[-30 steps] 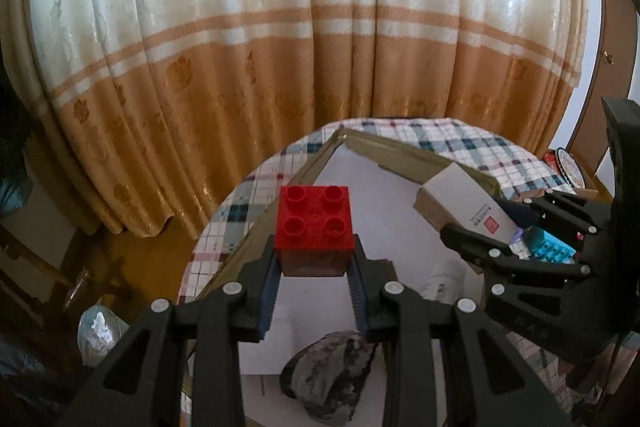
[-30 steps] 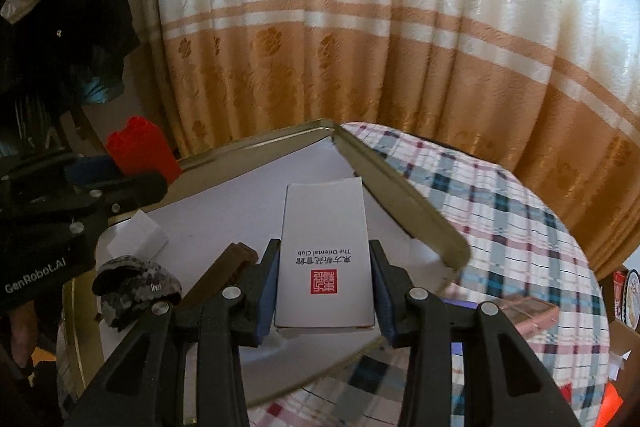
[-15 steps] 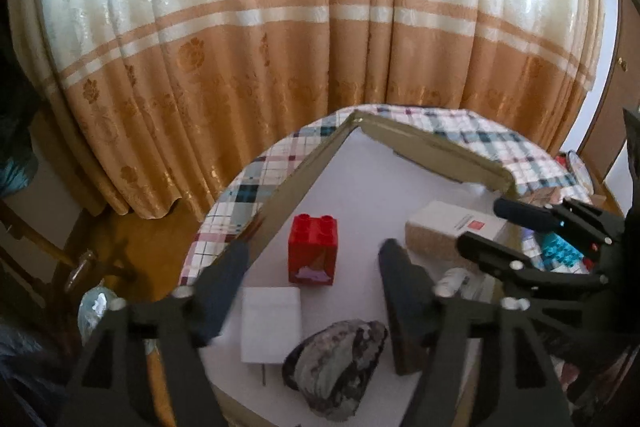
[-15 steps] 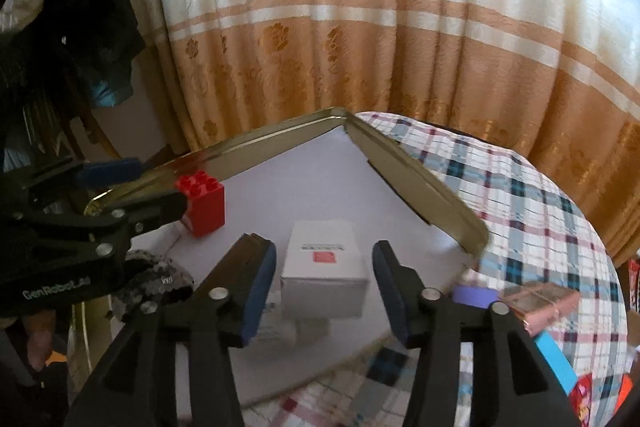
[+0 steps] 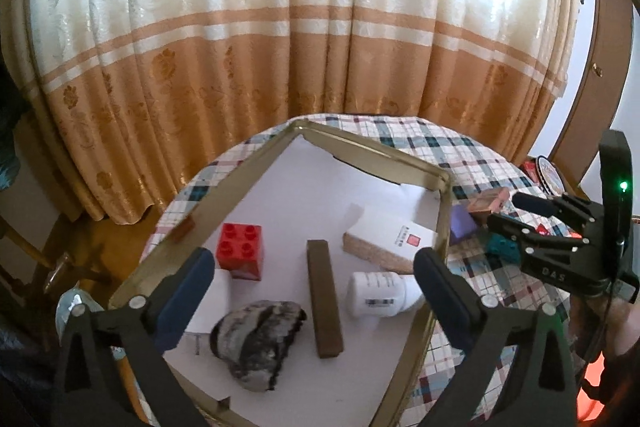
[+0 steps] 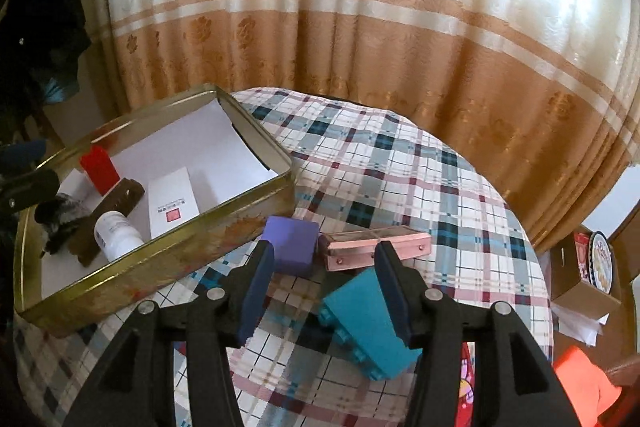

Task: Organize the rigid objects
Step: 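Move the right gripper to the purple block and grasp it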

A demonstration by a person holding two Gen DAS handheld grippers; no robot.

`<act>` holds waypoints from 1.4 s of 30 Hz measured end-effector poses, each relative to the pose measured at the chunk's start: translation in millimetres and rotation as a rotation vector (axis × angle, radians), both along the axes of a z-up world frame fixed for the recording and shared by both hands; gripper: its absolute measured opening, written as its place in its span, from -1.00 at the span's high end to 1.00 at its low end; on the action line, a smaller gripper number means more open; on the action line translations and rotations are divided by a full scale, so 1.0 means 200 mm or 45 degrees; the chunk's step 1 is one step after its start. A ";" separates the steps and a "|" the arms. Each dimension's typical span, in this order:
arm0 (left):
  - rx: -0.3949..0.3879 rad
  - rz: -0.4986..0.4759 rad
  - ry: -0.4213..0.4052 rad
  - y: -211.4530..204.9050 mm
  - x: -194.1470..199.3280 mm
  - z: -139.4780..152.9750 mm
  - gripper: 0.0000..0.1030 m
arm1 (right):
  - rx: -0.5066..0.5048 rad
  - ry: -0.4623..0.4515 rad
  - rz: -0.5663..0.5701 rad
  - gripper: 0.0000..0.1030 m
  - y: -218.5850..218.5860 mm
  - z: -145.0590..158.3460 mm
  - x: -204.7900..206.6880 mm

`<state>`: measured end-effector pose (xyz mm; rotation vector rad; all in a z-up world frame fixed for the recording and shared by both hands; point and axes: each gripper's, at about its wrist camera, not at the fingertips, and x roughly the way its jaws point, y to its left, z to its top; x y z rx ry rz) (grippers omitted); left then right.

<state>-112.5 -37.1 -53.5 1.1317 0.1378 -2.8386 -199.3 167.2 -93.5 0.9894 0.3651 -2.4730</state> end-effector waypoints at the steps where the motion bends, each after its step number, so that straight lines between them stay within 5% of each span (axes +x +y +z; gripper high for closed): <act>1: -0.001 0.003 -0.005 0.00 0.00 0.00 -0.98 | 0.005 -0.001 0.012 -0.07 -0.01 -0.01 -0.01; 13: 0.050 0.040 0.008 -0.04 0.00 0.00 -0.98 | 0.070 -0.114 0.200 -0.07 -0.19 -0.11 -0.04; 25: 0.064 0.028 -0.006 -0.03 0.00 -0.02 -0.98 | 0.130 -0.145 0.107 -0.10 -0.25 -0.16 -0.13; 32: 0.055 0.025 -0.002 -0.01 0.01 -0.02 -0.98 | 0.057 -0.201 0.158 -0.10 -0.21 -0.15 -0.14; 39: 0.060 0.052 -0.009 -0.04 0.01 -0.04 -0.98 | 0.126 -0.254 0.158 -0.10 -0.26 -0.24 -0.17; 41: 0.070 0.063 -0.004 -0.06 0.01 -0.03 -0.98 | 0.104 -0.262 0.140 -0.02 -0.25 -0.24 -0.18; 42: 0.074 0.063 -0.001 -0.06 0.01 -0.03 -0.98 | 0.082 -0.265 0.133 0.18 -0.24 -0.24 -0.17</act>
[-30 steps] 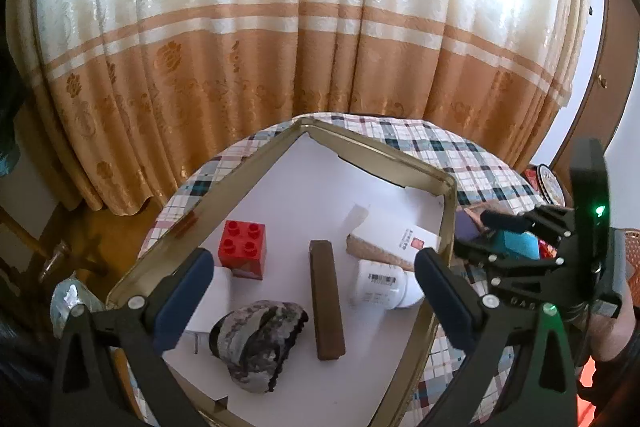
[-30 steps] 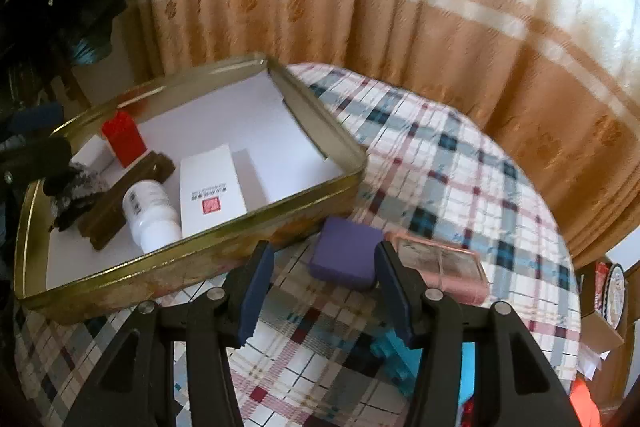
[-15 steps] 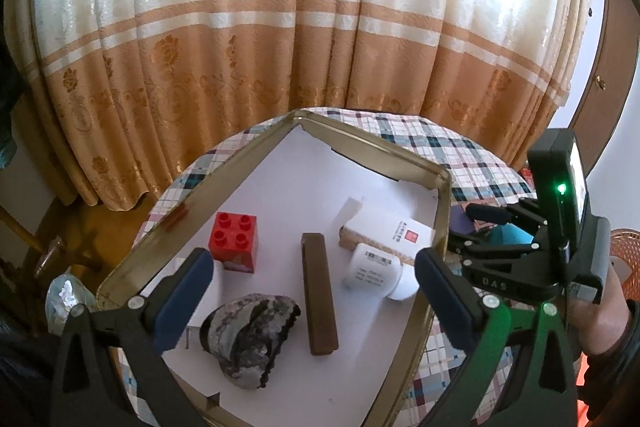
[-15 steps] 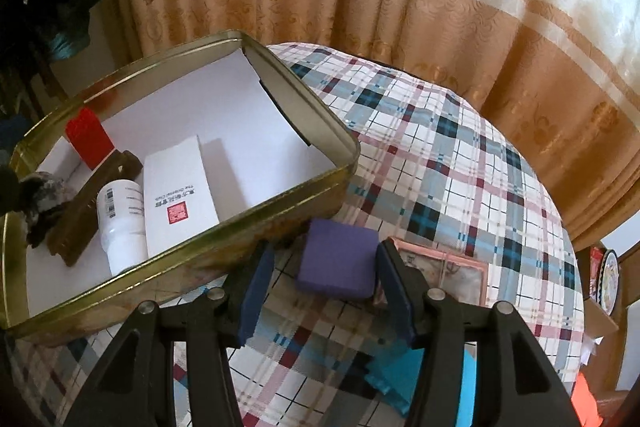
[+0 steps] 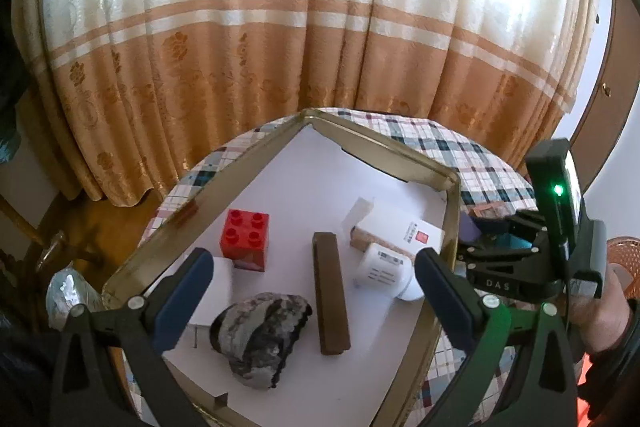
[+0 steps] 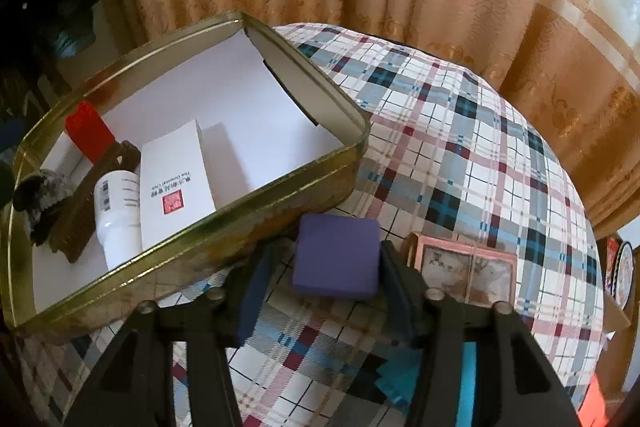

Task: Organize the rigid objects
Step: 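Move the right gripper to the purple block and grasp it, then grasp the blue toy brick with the left gripper while the right holds the purple block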

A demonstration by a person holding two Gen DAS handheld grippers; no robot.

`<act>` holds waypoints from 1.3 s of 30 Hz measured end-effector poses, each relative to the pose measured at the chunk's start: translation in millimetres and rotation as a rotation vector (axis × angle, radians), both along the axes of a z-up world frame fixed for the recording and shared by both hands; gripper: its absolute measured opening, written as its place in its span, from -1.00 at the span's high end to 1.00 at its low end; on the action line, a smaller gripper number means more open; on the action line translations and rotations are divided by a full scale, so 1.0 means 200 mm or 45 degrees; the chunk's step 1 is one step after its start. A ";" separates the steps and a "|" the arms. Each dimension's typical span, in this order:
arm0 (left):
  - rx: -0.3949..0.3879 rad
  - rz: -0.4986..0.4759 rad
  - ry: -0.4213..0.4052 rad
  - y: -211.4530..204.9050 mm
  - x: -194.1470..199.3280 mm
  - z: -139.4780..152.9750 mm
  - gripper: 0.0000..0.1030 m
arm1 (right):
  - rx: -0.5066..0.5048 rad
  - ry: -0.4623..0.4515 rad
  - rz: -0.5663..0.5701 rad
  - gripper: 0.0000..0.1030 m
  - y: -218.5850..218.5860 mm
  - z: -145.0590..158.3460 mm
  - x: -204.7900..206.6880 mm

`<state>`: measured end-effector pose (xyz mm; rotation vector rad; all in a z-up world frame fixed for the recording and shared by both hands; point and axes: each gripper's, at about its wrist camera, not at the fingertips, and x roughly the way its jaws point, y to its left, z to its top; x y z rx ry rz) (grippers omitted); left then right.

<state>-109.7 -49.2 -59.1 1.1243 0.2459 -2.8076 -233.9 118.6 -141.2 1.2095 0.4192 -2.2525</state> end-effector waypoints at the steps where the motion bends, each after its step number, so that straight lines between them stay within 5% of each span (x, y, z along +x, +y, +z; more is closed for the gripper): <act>1: 0.000 -0.001 0.002 0.00 0.00 0.00 -0.98 | -0.019 -0.012 -0.005 0.18 0.01 0.00 0.00; 17: -0.044 -0.211 0.017 0.40 -0.03 0.00 -0.98 | -0.272 0.250 -0.324 0.18 0.48 0.25 0.48; 39: -0.118 -0.528 -0.055 1.01 -0.25 -0.15 -0.97 | -0.353 0.343 -0.643 0.18 0.94 0.23 0.55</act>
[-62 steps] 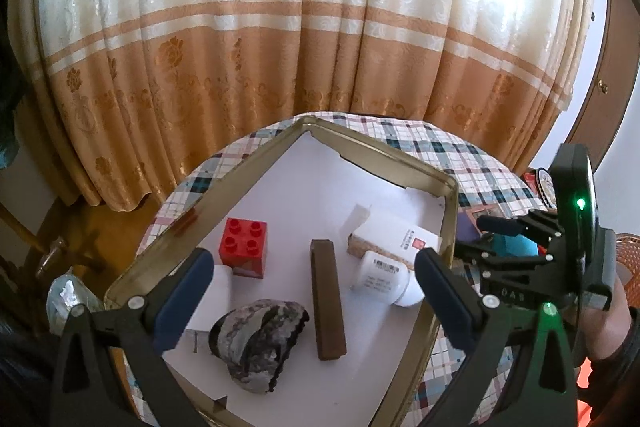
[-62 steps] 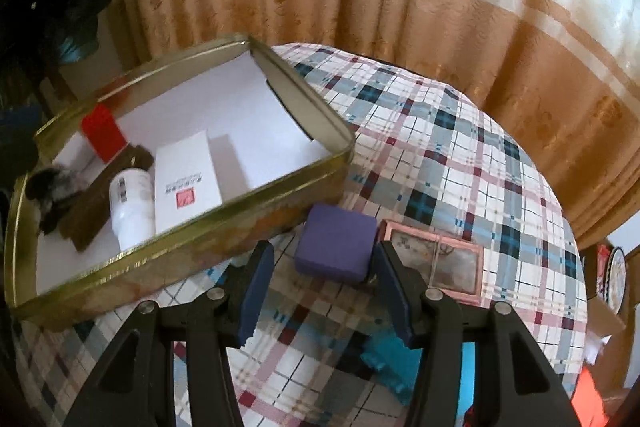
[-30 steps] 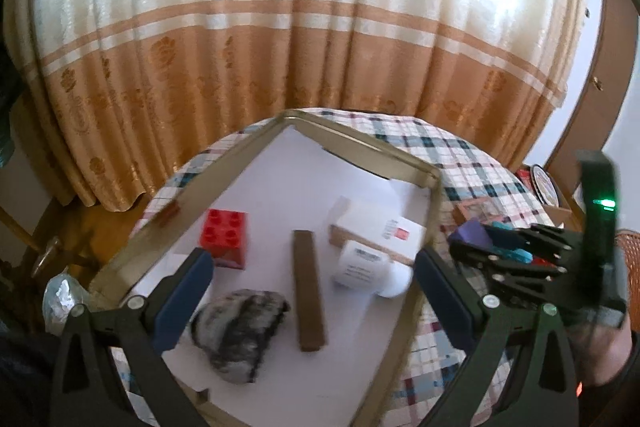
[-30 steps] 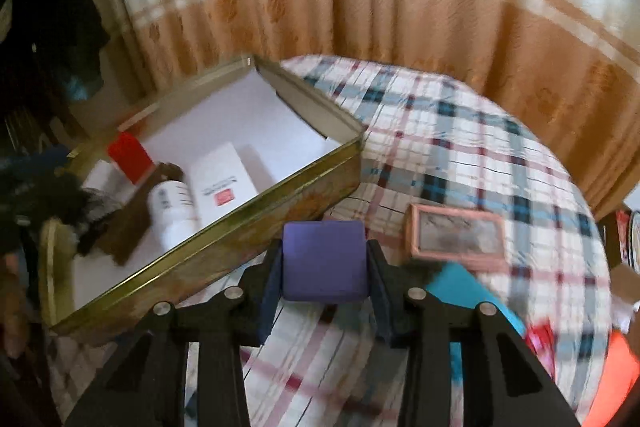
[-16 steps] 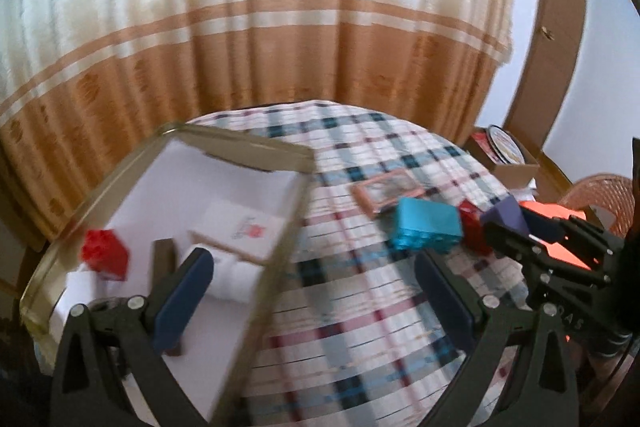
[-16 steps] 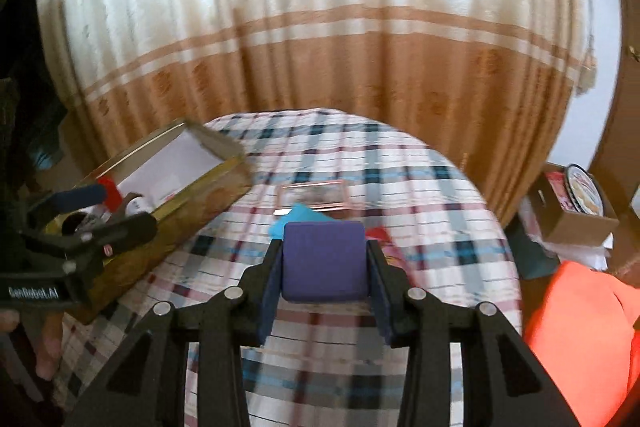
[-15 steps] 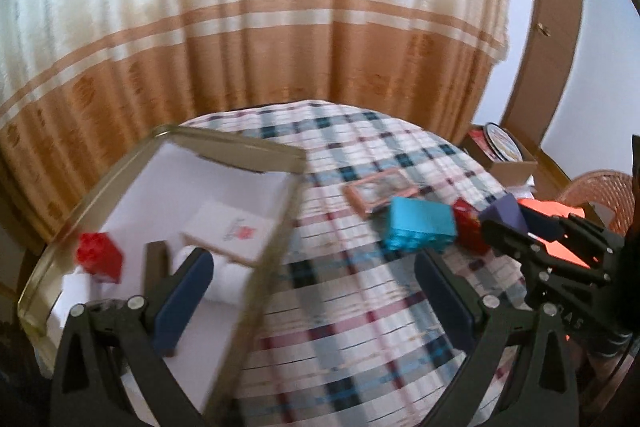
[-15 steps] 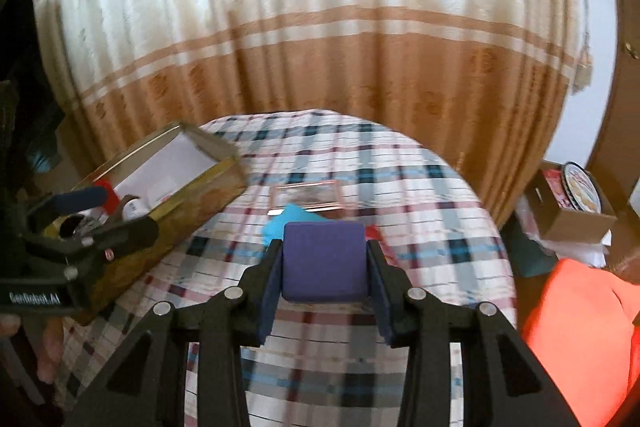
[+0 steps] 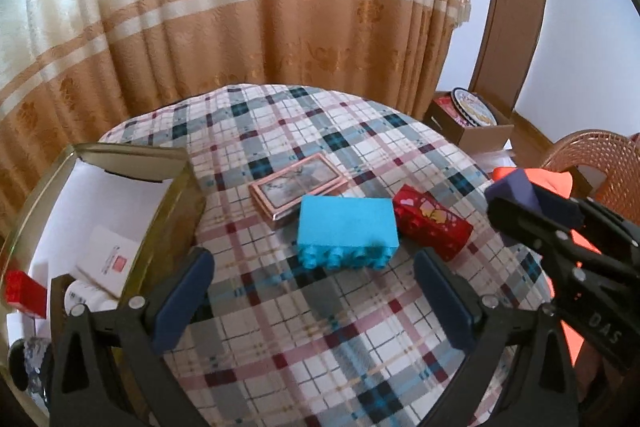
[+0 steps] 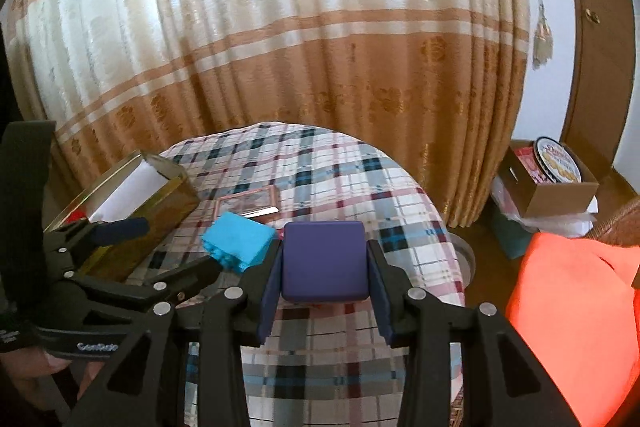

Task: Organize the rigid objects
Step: 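Grasp the blue toy brick with the left gripper while the right holds the purple block, then lift the blue brick and purple block and carry them toward the tray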

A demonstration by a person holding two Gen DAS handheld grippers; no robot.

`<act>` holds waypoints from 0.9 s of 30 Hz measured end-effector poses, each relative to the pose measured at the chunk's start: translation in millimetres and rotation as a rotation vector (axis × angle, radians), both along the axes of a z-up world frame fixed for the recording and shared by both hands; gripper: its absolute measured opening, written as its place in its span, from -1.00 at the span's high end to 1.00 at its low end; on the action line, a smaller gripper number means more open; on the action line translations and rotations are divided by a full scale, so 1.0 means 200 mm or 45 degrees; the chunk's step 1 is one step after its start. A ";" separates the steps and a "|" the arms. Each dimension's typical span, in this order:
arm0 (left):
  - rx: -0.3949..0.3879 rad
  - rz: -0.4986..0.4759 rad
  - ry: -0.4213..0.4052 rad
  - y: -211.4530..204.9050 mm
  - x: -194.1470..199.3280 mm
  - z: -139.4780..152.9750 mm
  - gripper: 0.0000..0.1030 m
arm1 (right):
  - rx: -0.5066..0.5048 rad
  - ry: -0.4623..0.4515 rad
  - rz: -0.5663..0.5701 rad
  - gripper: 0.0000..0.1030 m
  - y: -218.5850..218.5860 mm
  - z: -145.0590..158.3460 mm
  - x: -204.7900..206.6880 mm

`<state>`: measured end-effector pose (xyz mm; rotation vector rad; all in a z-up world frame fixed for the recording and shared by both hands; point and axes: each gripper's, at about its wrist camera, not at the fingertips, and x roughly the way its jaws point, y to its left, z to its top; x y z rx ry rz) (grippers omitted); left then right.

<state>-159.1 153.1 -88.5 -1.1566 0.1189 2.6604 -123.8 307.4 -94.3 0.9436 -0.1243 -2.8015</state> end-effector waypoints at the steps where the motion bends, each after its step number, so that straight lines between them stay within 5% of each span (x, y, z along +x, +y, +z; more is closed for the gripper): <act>1: -0.002 -0.021 -0.003 0.02 -0.01 0.00 -0.97 | -0.001 -0.001 -0.006 0.18 0.01 0.00 0.00; 11: -0.008 -0.022 -0.093 0.08 -0.13 -0.11 -0.82 | -0.030 0.003 -0.031 0.18 0.05 0.00 0.00; 14: 0.014 -0.042 -0.140 0.08 -0.15 -0.15 -0.29 | -0.044 0.007 -0.032 0.18 0.06 -0.01 0.00; 27: 0.026 -0.041 -0.082 0.00 -0.03 -0.12 -0.25 | -0.069 0.020 -0.014 0.18 -0.01 -0.02 0.02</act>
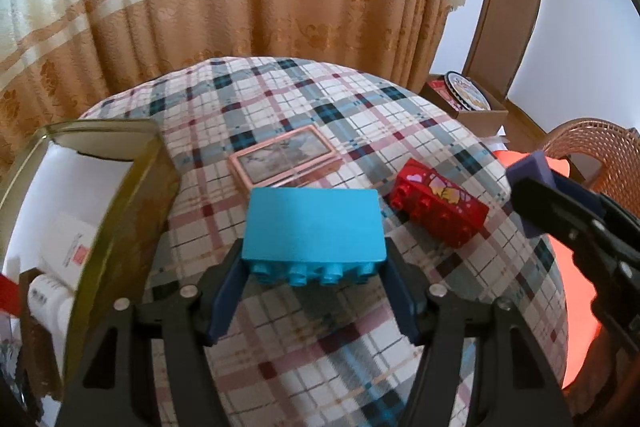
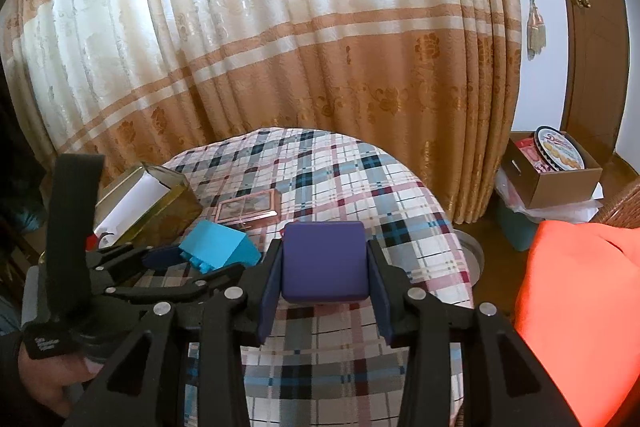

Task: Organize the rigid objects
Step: 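Lift the blue brick and purple block and carry them toward the tray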

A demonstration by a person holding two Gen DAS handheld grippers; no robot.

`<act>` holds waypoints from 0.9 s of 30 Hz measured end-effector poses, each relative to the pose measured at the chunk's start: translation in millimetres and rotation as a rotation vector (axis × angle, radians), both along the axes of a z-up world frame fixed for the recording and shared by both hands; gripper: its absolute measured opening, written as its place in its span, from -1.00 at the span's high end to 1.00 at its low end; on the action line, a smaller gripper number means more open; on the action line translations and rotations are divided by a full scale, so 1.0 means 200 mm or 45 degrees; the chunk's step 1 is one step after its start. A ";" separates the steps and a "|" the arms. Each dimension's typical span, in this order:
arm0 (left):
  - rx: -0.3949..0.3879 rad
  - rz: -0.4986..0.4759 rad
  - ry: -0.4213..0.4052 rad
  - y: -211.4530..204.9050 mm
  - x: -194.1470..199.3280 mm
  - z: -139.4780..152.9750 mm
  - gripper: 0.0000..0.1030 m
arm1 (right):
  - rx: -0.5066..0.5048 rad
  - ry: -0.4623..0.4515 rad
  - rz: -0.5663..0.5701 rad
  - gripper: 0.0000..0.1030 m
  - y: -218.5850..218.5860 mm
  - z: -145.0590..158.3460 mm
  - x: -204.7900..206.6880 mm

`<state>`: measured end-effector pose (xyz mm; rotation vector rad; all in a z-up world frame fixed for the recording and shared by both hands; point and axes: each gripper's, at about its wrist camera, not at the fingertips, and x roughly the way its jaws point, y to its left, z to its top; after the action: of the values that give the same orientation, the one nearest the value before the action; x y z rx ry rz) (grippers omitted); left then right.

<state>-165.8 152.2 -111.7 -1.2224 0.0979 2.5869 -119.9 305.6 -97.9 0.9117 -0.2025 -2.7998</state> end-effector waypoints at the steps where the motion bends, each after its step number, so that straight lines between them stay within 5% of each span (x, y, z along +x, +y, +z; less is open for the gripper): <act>1: -0.004 0.002 0.008 -0.01 0.01 0.00 -0.25 | 0.000 -0.003 0.005 0.18 -0.01 0.00 0.00; 27: 0.014 0.101 0.099 -0.20 0.17 0.00 -0.25 | 0.052 -0.043 0.078 0.17 -0.22 -0.04 -0.06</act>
<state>-132.1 111.2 -111.7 -1.1437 0.0520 2.7000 -131.5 261.6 -105.4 0.9577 -0.1200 -2.7432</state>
